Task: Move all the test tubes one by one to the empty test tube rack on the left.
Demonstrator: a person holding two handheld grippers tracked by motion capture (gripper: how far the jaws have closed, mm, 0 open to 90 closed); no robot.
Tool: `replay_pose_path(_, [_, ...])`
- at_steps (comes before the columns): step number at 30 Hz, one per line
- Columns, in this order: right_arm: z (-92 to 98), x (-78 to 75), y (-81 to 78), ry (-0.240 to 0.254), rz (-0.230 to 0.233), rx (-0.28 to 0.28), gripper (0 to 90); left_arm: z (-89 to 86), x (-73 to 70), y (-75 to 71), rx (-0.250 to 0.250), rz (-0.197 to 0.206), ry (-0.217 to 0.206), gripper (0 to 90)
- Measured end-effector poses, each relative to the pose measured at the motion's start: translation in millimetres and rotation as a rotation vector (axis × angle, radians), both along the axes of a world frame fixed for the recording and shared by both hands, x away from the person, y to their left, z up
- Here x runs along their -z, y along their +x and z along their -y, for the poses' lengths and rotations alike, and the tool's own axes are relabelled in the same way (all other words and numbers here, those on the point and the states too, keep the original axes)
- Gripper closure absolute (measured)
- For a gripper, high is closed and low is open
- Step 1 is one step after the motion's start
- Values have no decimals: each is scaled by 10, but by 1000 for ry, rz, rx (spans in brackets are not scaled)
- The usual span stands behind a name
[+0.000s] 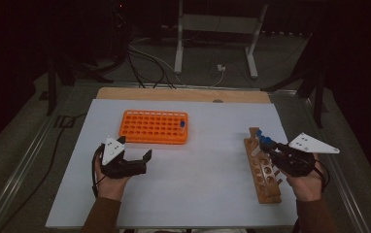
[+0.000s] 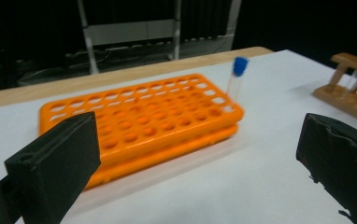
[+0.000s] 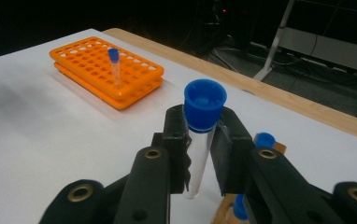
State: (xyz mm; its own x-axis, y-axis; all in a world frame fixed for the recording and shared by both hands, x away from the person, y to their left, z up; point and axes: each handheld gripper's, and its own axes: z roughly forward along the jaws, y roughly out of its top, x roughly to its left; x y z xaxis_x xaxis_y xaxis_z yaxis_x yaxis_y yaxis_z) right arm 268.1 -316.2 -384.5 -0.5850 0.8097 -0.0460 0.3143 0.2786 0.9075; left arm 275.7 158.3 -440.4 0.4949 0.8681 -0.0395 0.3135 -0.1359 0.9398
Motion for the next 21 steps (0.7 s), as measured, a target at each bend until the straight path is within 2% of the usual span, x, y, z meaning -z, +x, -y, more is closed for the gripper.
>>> replay_pose_path(8, [-133,-4,81,9,-12,-16,773,256,-112,42,52,24,-5,7])
replay_pose_path(21, [-395,-50,156,14,-17,-59,773,617,-169,90,122,41,-8,7])
